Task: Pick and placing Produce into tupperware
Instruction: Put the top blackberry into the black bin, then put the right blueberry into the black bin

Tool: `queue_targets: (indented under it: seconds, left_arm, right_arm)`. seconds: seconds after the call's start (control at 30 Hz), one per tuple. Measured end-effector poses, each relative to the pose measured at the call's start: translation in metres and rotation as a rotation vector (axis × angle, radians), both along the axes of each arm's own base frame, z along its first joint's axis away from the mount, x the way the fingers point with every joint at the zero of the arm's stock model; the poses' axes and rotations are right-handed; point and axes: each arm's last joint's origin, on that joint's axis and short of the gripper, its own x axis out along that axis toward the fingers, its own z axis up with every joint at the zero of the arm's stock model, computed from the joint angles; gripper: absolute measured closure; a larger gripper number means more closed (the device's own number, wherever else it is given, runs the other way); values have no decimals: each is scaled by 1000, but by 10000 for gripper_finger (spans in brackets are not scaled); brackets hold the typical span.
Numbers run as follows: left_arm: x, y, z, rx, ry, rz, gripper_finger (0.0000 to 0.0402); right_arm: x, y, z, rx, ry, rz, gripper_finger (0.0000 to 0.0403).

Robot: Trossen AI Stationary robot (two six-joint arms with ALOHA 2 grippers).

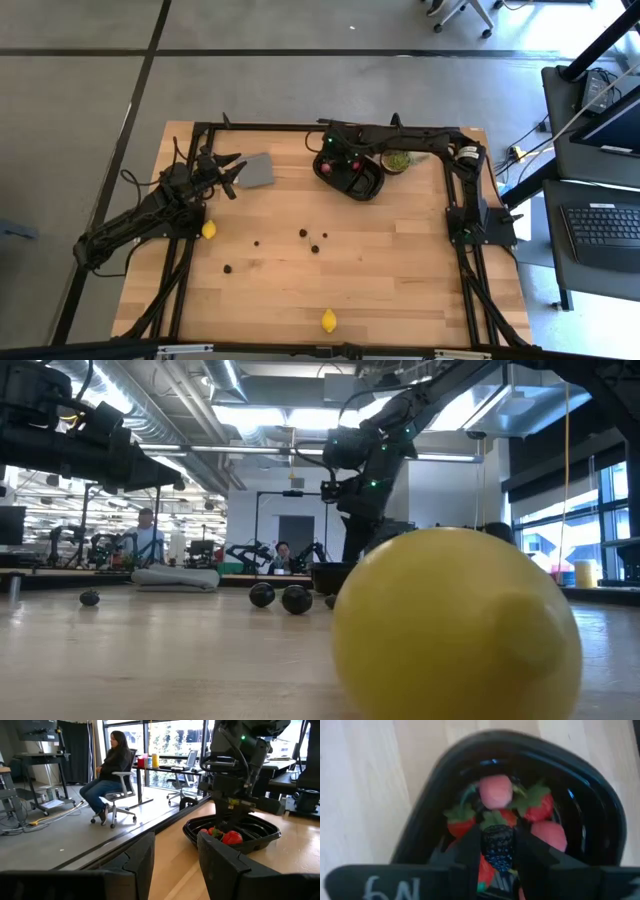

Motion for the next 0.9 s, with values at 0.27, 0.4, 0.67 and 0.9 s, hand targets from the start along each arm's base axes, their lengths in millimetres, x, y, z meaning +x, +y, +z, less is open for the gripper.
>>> queue_targets:
  seconds: [0.27, 0.4, 0.67, 0.9]
  left_arm:
    - [0, 0, 0, 0, 0, 0, 261]
    - [0, 0, 0, 0, 0, 0, 261]
    - [0, 0, 0, 0, 0, 0, 261]
    - [0, 0, 0, 0, 0, 0, 261]
  right_arm:
    - [-2, 2, -1, 20, 21, -15, 242]
    - [-2, 2, 0, 20, 26, -15, 198]
    - [16, 43, 13, 277, -67, 171, 153]
    - [26, 106, 2, 195, -9, 370, 151]
